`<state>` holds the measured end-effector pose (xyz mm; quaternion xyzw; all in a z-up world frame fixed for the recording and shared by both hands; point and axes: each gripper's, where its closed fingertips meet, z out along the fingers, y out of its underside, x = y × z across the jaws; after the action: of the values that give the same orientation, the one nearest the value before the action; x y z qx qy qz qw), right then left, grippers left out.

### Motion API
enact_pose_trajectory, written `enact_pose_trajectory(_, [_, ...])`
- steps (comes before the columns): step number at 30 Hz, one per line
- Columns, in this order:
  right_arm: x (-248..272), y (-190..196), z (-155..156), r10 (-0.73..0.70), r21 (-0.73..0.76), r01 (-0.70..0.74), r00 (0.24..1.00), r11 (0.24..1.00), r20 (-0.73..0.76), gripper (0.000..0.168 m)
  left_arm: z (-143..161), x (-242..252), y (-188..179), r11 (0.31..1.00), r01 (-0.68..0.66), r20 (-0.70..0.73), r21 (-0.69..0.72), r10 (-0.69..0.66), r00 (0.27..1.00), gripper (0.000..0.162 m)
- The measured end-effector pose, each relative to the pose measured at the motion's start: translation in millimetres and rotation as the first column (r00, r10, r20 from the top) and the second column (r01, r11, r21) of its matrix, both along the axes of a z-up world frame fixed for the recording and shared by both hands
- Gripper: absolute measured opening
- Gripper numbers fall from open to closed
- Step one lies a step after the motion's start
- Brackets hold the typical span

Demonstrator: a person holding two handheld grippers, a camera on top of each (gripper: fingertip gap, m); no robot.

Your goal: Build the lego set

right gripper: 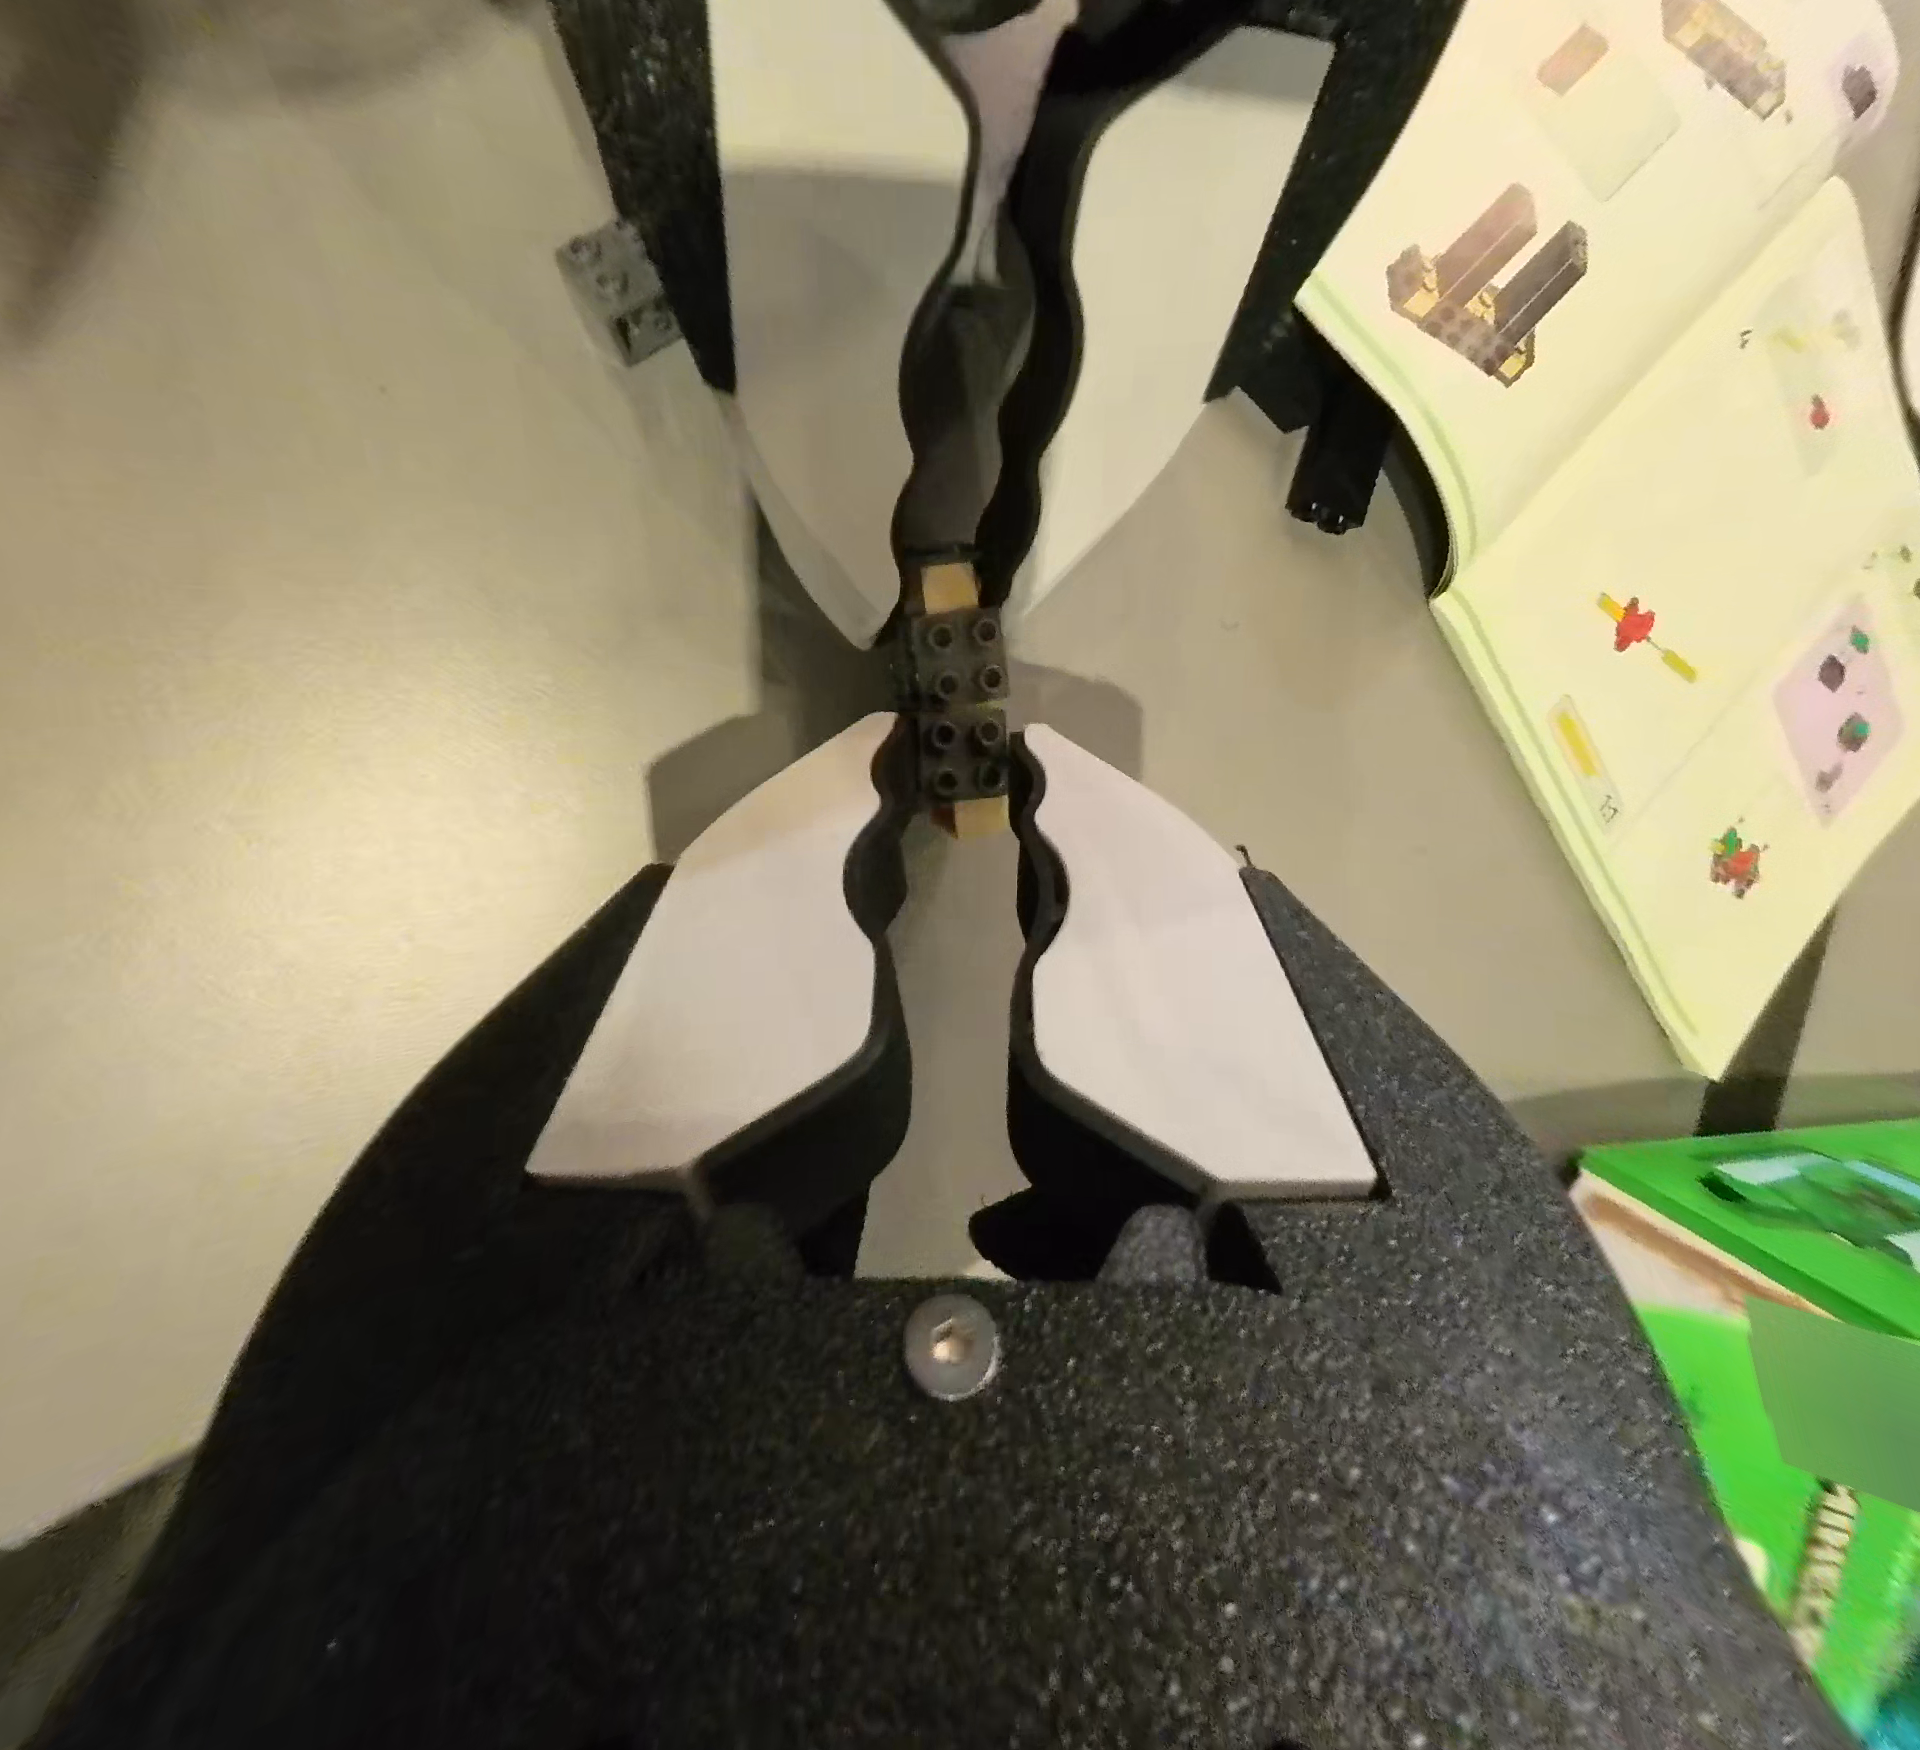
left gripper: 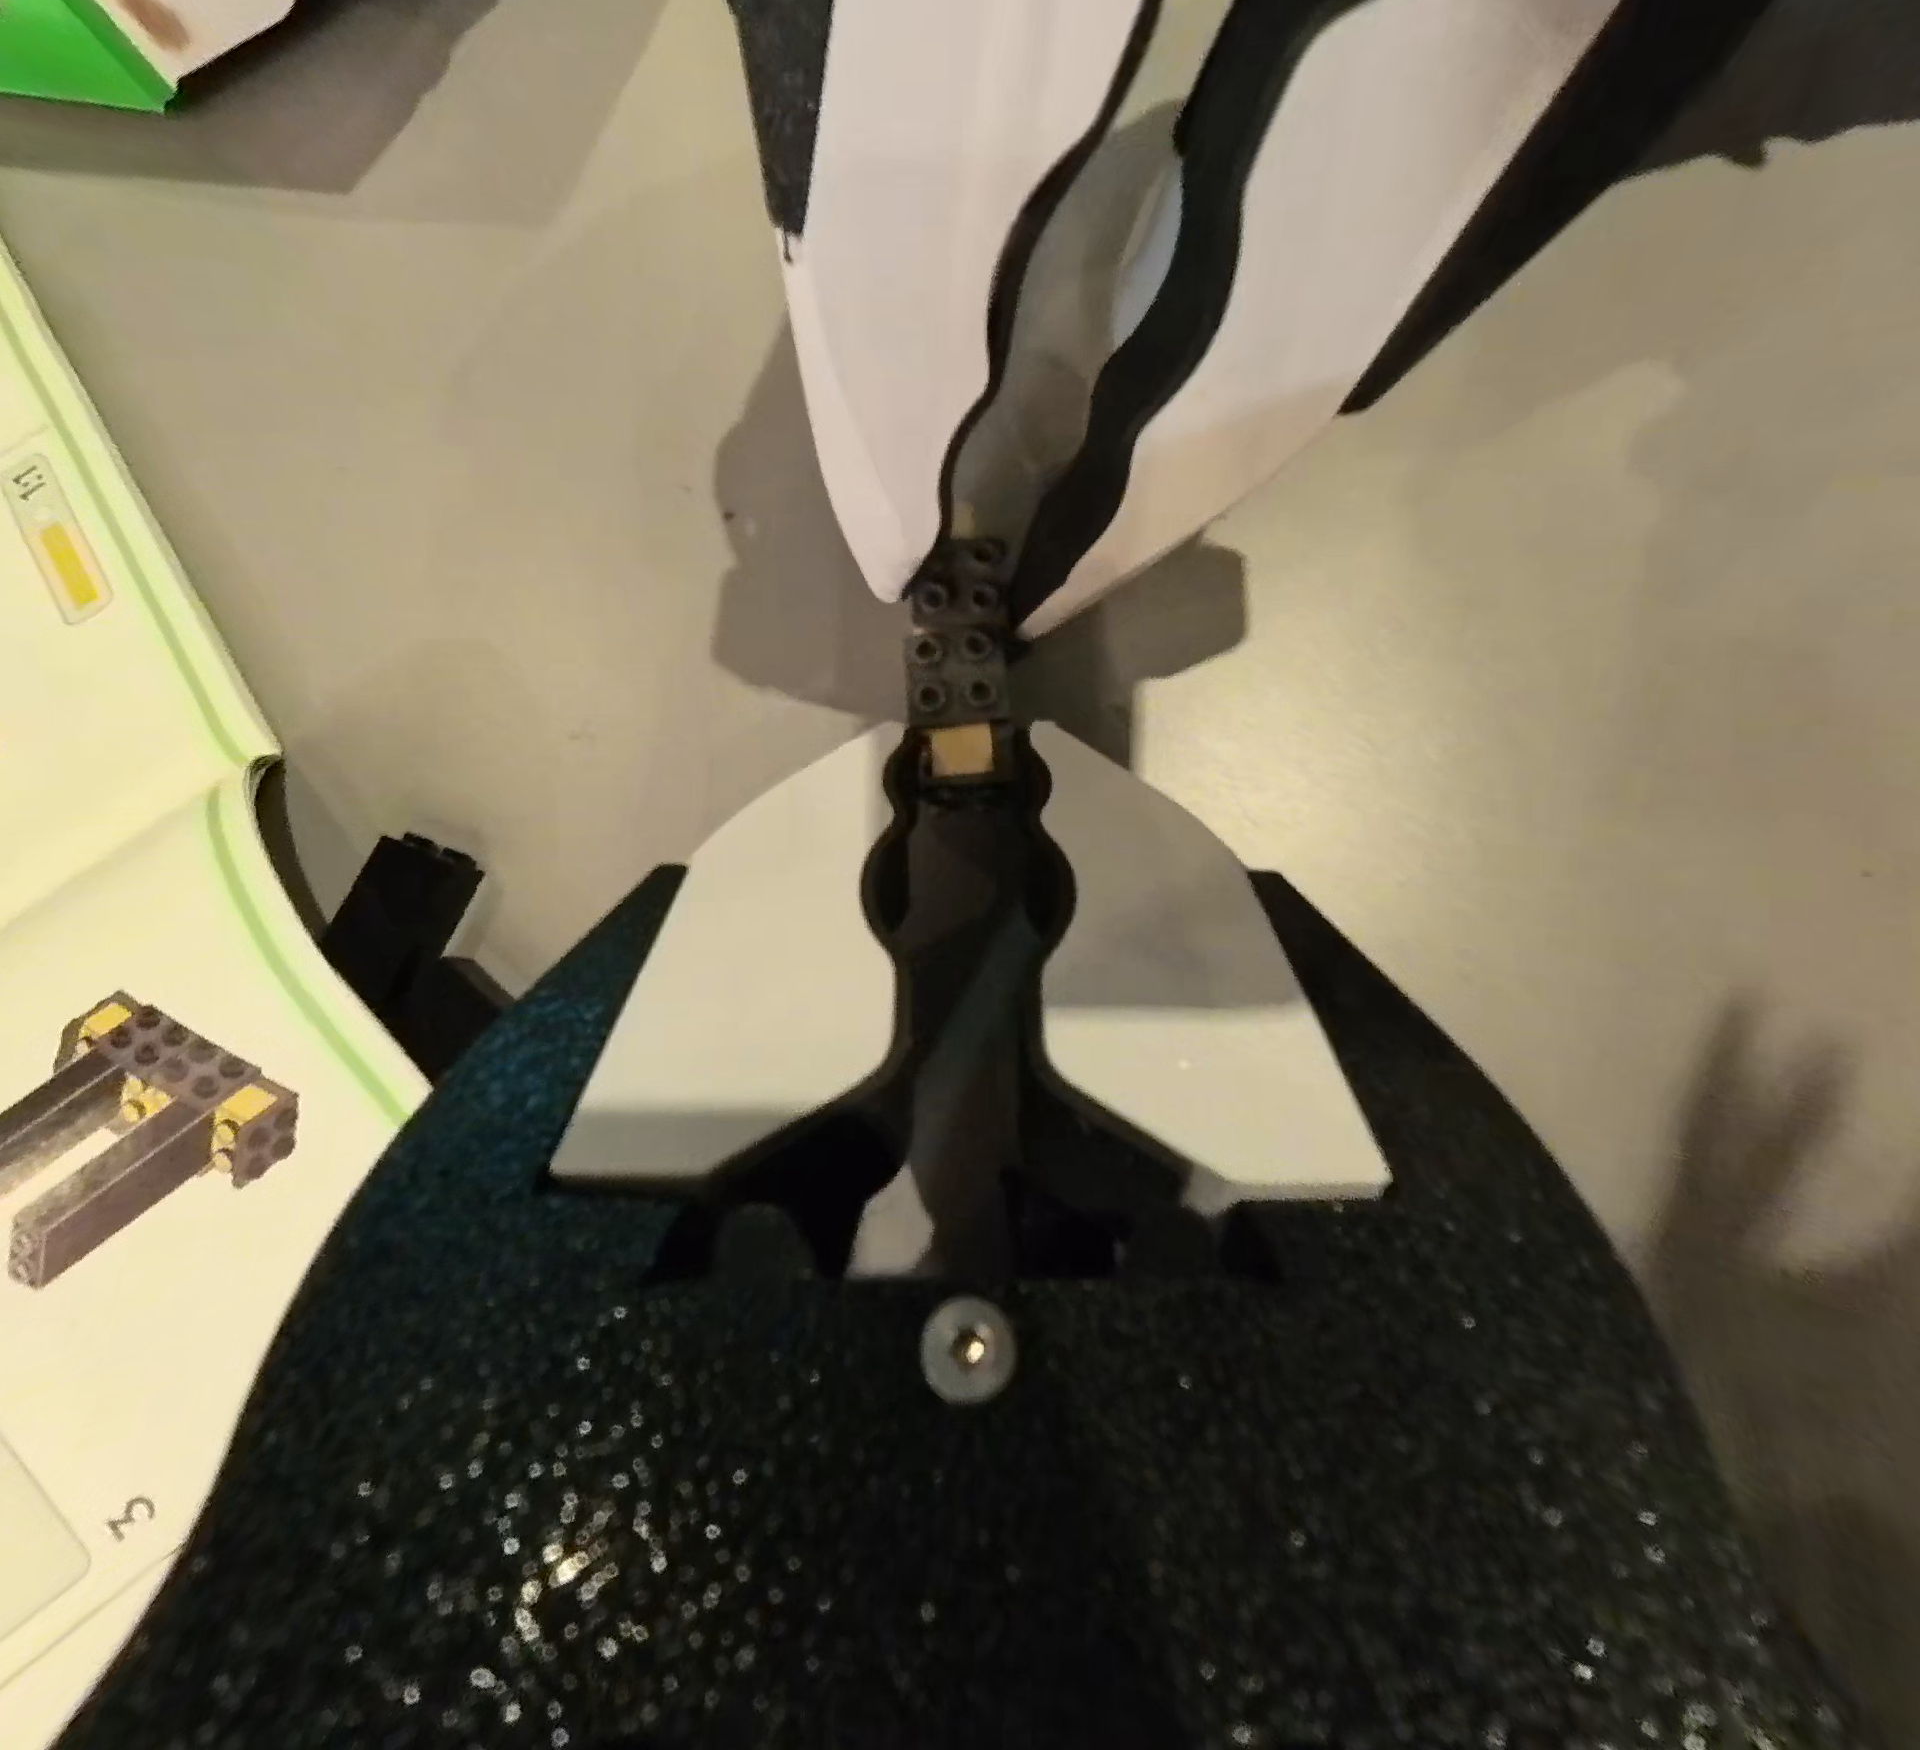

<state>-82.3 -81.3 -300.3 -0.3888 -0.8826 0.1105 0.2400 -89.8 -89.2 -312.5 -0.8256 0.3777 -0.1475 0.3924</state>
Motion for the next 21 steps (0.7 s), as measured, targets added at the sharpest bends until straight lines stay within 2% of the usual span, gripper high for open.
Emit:
enact_pose_trajectory(9, [0.2,-2.3,-0.7,0.001,-0.188,-0.007,1.0,0.982,-0.03,0.017,0.0,0.3,-1.6,0.999,0.032,0.002,-0.003,-0.032,0.999,0.017])
enact_pose_trajectory(16, [2.5,-5.4,-1.4,0.003,-0.357,-0.011,1.0,0.934,-0.021,0.017,-0.2,1.7,-4.1,0.997,0.071,0.007,-0.009,-0.071,0.997,0.017])
enact_pose_trajectory(21, [2.4,-4.9,-1.4,-0.005,-0.368,-0.004,1.0,0.93,-0.025,0.017,-0.4,1.7,-4.3,0.997,0.072,0.01,-0.013,-0.072,0.997,0.017])
